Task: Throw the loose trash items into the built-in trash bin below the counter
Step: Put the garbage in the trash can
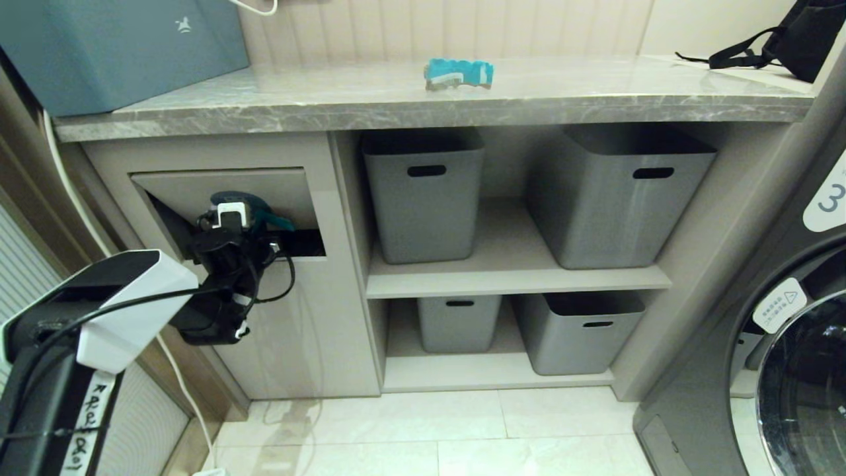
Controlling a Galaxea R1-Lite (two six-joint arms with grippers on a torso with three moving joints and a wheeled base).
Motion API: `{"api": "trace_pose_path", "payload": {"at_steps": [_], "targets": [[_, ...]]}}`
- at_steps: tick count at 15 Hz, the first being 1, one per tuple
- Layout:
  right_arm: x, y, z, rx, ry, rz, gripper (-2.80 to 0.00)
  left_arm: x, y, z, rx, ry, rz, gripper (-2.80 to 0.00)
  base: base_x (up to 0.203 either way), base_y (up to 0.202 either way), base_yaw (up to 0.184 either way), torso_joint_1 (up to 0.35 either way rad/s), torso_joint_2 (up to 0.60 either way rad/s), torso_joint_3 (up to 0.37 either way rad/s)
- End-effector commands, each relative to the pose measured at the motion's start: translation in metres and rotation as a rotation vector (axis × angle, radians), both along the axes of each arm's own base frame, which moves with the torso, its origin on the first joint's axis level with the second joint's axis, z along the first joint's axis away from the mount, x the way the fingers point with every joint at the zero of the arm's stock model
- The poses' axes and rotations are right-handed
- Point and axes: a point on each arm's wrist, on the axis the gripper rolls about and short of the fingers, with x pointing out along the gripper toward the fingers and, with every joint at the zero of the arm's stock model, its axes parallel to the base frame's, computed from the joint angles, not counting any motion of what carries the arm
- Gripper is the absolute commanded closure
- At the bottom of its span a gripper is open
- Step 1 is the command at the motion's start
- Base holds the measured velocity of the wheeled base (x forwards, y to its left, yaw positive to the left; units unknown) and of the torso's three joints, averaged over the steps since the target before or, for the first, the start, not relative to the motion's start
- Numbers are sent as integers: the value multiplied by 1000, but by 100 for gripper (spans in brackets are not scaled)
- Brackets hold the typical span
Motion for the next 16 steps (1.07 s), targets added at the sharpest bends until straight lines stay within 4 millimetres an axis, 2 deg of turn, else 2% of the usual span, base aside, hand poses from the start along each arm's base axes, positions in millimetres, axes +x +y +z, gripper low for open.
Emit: {"api": "trace_pose_path", "payload": {"at_steps": [1, 4, 5, 12, 16], "targets": [[0, 0, 0, -1, -1, 1, 0, 1, 0, -4, 0, 1, 1, 0, 0, 0, 0, 0, 0, 0], [0, 0, 0, -1, 1, 1, 0, 2, -1, -8, 0, 9, 0, 0, 0, 0, 0, 0, 0, 0], [0, 0, 0, 0, 0, 1, 0, 3, -2, -7, -1, 4, -2, -280, 0, 0, 0, 0, 0, 0], [0, 0, 0, 1, 0, 1, 0, 7, -2, -6, -2, -17, -9, -280, 0, 0, 0, 0, 0, 0], [0, 0, 0, -1, 0, 1, 0, 8, 4, -7, 33, -21, -134, -280, 0, 0, 0, 0, 0, 0]]}}
